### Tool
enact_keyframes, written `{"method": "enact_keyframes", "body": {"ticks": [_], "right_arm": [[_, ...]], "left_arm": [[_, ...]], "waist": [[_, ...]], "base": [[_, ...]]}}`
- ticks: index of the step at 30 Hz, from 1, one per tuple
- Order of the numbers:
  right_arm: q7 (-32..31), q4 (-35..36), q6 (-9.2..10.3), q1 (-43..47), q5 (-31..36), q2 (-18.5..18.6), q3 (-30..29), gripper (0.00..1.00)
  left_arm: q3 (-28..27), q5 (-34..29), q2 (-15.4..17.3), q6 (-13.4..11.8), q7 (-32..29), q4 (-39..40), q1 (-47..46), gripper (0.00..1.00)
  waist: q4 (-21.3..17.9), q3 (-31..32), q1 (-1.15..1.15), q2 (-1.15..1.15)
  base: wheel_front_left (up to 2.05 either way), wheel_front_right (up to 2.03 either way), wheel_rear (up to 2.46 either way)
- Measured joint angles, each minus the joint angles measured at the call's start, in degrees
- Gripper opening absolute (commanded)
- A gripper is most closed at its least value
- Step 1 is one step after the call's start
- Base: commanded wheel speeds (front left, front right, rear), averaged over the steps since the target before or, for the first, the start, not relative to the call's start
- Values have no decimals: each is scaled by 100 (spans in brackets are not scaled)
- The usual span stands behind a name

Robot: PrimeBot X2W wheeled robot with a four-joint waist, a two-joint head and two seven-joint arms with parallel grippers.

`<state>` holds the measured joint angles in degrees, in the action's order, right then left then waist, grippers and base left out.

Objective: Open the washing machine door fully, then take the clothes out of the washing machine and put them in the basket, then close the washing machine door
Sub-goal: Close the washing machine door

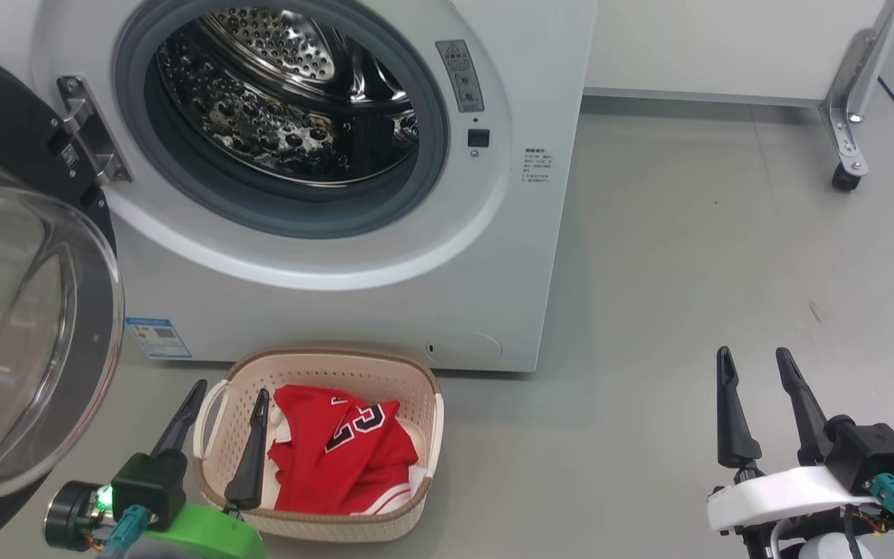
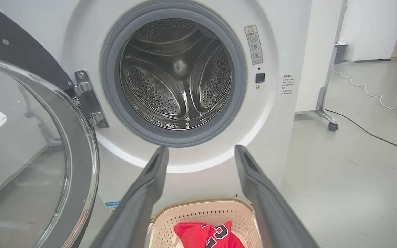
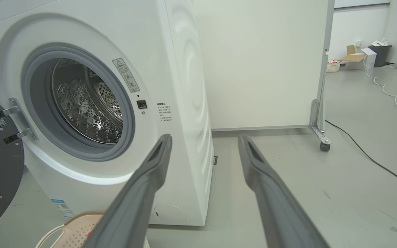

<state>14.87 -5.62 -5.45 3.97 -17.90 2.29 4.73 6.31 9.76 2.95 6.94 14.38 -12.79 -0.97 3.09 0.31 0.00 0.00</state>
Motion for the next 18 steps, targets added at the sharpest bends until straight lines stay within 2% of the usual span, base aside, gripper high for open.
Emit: {"method": "enact_keyframes", "body": {"ticks": [9, 18], "right_arm": [[0, -24, 4, 1, 0, -1, -1, 100], [0, -26, 4, 0, 0, -1, 8, 100]], "left_arm": [[0, 1, 1, 0, 0, 41, 0, 100], [0, 1, 1, 0, 0, 93, -1, 100]], "waist": [[14, -7, 0, 0], [34, 2, 0, 0]], "base": [[-121, 121, 0], [-84, 84, 0]]}}
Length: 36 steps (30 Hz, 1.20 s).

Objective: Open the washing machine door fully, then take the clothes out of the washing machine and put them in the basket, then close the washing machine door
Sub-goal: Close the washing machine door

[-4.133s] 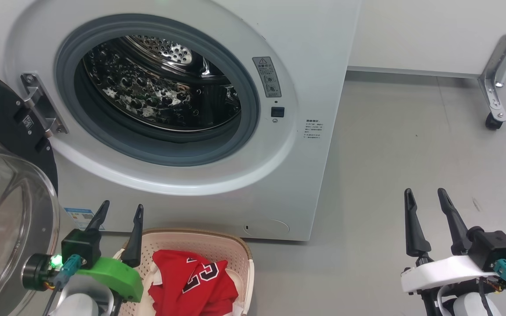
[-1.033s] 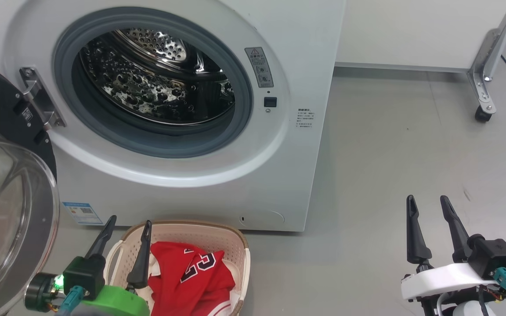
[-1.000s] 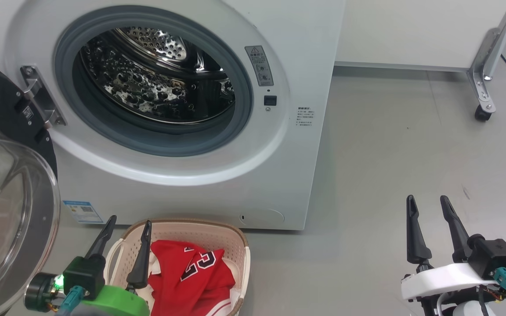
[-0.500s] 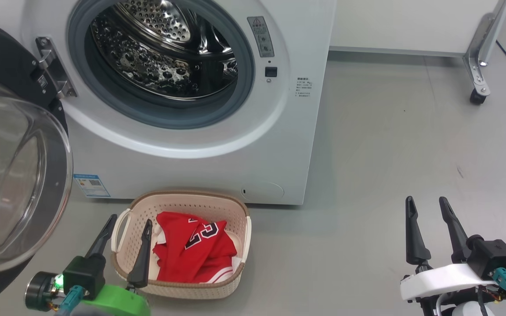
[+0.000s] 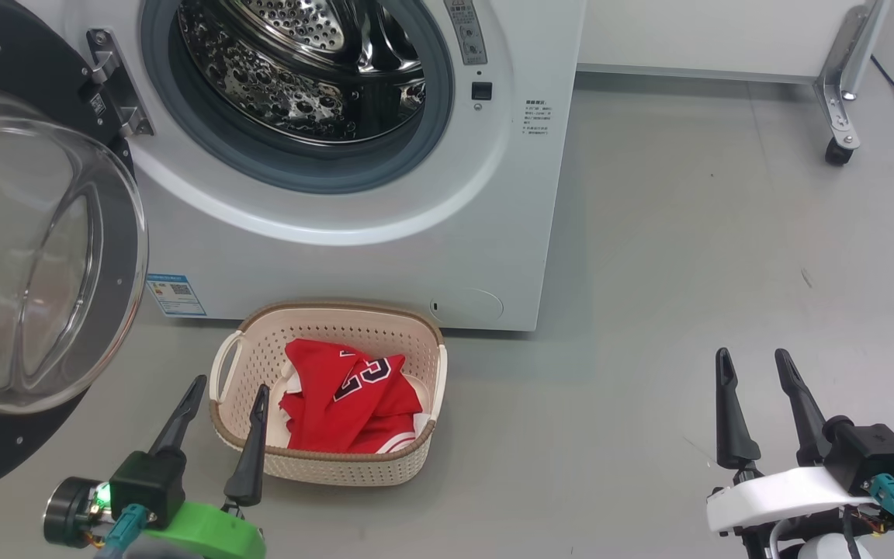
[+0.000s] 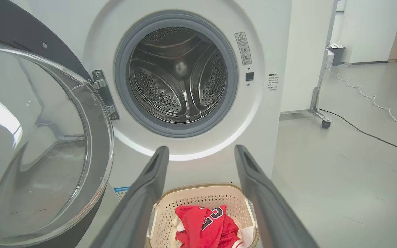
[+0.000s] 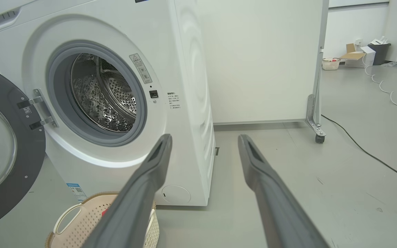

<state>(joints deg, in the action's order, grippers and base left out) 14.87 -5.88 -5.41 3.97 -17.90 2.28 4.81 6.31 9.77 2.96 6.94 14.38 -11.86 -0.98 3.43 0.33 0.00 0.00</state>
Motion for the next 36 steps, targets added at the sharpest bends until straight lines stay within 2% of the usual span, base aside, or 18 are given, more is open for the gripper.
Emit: {"method": "enact_keyframes", "body": {"ticks": [13, 36], "right_arm": [[0, -10, 1, 0, 0, 0, 16, 100], [0, -35, 2, -2, -16, 0, 34, 100]], "left_arm": [[-1, 0, 2, 0, 0, 36, 0, 100], [0, 0, 5, 0, 0, 36, 0, 100]], "waist": [[2, -5, 0, 0], [-9, 48, 1, 0]], "base": [[-43, 43, 0], [-2, 2, 0]]}}
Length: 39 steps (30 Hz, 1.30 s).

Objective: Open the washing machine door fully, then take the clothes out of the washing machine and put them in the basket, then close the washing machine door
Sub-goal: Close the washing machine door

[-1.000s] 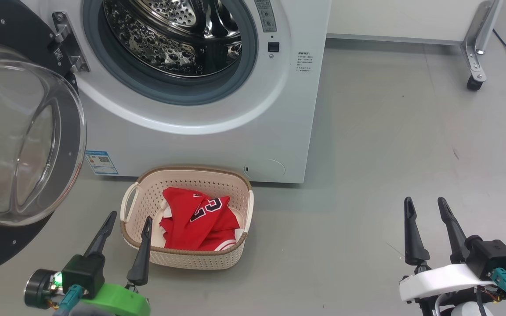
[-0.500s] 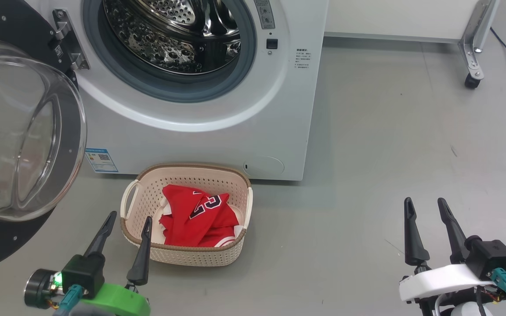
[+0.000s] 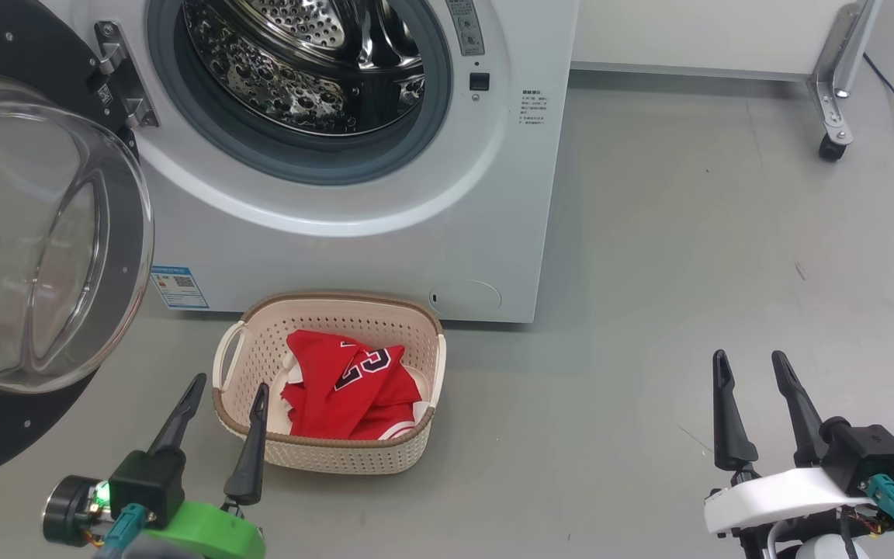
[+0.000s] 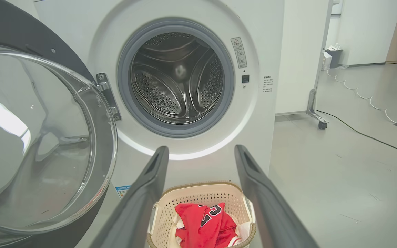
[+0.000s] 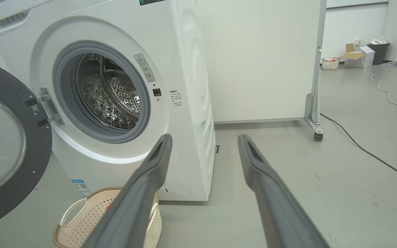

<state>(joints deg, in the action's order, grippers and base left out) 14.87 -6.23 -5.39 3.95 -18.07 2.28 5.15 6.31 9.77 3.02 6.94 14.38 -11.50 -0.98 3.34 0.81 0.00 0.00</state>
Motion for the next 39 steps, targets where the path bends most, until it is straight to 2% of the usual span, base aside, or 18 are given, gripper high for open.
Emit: {"method": "enact_keyframes", "body": {"ticks": [10, 19, 31, 39], "right_arm": [[0, 11, 9, 1, -9, 0, -26, 100], [0, 96, 45, 9, -172, 0, -41, 100], [0, 107, -7, -5, -137, 1, 221, 100], [0, 81, -54, -129, -94, 2, 309, 100]], "left_arm": [[113, 0, 3, 0, 0, -10, 0, 100], [181, 0, 1, 0, 0, -65, -1, 100], [-3, 0, 1, -18, 0, -11, -2, 100], [-57, -1, 0, -79, 0, 32, -2, 100]], "waist": [[51, 13, 0, 0], [358, -37, 0, 0], [1146, -134, 0, 0], [1850, -191, 0, 0]], "base": [[0, 0, 0], [0, 0, 0], [0, 0, 0], [0, 0, 0]]}}
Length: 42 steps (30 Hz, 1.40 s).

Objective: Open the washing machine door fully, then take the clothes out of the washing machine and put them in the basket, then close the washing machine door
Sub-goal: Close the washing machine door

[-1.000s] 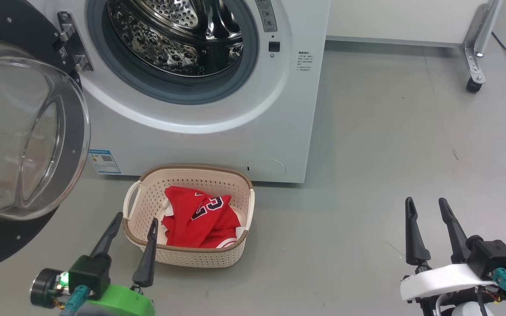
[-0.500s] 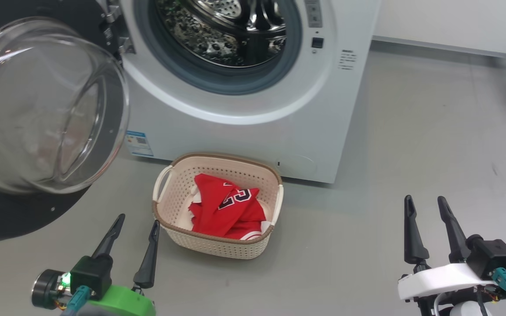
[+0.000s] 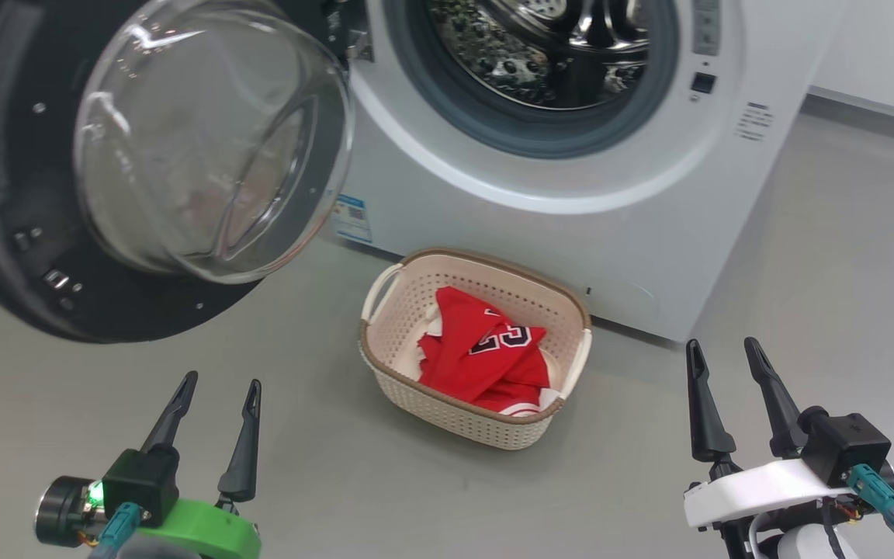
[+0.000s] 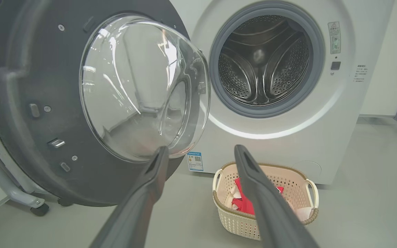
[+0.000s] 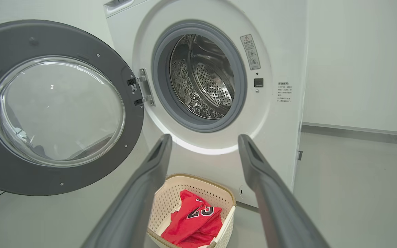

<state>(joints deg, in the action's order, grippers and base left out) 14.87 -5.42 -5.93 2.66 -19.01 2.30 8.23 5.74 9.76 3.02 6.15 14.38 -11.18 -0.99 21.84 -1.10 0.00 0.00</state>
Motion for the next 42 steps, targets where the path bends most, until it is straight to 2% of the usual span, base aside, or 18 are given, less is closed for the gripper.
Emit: {"method": "enact_keyframes", "body": {"ticks": [8, 14, 42], "right_arm": [[-1, -30, -7, -70, -2, -1, 180, 100], [0, -99, -15, -227, -12, 1, 357, 100], [0, -400, -57, -578, -20, 18, 517, 100]], "left_arm": [[-109, 0, 8, -57, 0, 44, 0, 100], [-238, 0, 16, -130, 0, 138, 3, 100], [-447, 9, 8, -190, 0, 392, 129, 100]], "waist": [[605, -9, 0, 0], [850, -27, 0, 0], [958, -158, 0, 0]], "base": [[0, 0, 0], [0, 0, 0], [0, 0, 0]]}}
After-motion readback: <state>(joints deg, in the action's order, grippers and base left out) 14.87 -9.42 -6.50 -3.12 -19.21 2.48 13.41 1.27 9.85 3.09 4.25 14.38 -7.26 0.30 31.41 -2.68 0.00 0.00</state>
